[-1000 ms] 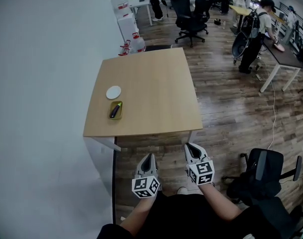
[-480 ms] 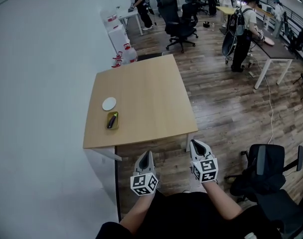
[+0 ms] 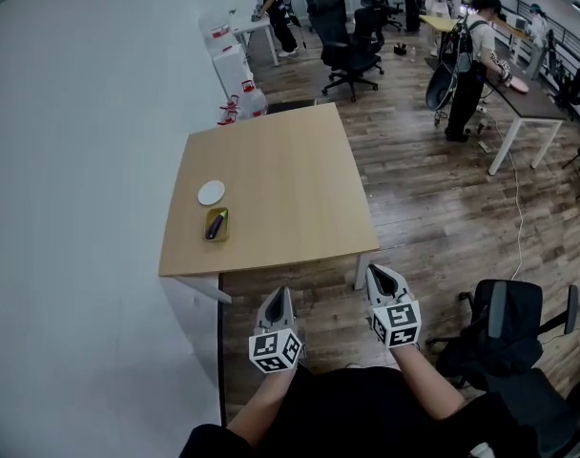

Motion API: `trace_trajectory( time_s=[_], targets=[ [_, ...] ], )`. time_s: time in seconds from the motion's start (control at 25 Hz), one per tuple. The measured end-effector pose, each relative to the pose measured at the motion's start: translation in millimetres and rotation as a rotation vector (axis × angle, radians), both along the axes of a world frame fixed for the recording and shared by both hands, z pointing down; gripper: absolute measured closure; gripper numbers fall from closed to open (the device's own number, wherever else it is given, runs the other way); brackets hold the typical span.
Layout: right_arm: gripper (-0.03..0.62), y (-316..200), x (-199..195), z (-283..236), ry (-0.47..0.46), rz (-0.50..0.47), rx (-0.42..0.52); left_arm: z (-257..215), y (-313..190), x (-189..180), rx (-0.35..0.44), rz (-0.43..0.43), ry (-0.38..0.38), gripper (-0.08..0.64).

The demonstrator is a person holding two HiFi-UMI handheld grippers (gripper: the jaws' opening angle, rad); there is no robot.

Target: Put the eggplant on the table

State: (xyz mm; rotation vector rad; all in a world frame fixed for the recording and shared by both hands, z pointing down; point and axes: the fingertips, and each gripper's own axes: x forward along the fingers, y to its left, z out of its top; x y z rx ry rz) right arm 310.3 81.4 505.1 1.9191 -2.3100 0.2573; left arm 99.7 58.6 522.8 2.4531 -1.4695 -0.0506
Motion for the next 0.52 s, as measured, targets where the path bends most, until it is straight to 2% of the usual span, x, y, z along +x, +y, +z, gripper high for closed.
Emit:
trace_trajectory(
  time_s=[0.12,0.52],
  targets=[
    [0.532,2,0,3,0.005,0.005,-0.01,-2,5,-6,0.024,-0.017,-0.031,0.548],
    [0.532,5,-2,5,0.005,-0.016,-0.013,-5,16,-5,0.014,-0.042,-0.009,0.548]
  ],
)
